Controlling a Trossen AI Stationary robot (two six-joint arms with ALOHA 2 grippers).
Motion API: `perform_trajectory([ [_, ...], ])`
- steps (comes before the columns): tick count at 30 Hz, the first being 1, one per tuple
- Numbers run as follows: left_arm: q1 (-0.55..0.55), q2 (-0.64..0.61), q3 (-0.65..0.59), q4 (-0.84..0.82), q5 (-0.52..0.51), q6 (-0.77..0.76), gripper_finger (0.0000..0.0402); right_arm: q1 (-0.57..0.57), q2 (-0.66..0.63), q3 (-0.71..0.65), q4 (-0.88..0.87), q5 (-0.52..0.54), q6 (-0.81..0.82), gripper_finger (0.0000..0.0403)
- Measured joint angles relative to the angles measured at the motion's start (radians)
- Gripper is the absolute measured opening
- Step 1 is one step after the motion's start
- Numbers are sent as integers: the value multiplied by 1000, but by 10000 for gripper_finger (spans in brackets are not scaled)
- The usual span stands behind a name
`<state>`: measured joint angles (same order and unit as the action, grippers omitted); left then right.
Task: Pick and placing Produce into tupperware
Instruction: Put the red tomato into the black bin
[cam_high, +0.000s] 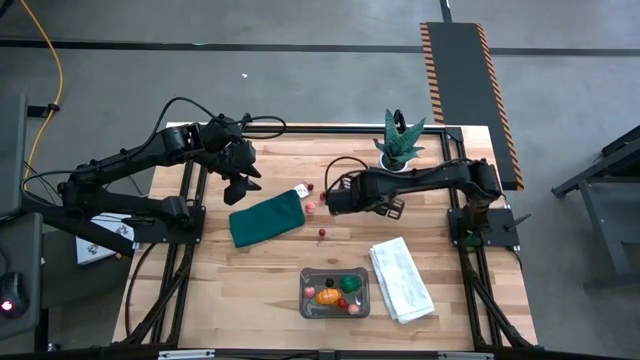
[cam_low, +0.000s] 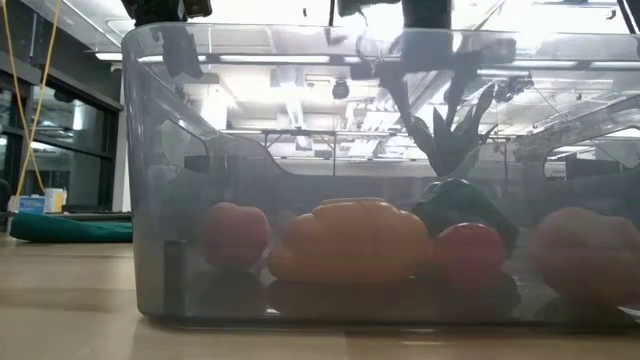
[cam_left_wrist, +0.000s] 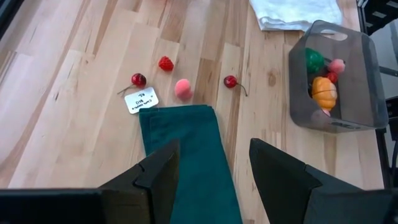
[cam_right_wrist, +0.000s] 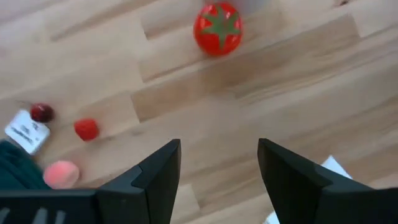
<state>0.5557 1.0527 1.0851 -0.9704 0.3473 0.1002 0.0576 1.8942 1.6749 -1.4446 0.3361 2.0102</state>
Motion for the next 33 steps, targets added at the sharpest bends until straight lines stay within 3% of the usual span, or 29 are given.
perform_trajectory([
  [5, 0, 0, 0, -1, -1, 0, 182, -13, 0, -21, 9, -106, -55, 205],
  [33, 0, 0, 0, 5, -2, 50, 182, -16, 0, -21, 26, -138, -83, 204],
])
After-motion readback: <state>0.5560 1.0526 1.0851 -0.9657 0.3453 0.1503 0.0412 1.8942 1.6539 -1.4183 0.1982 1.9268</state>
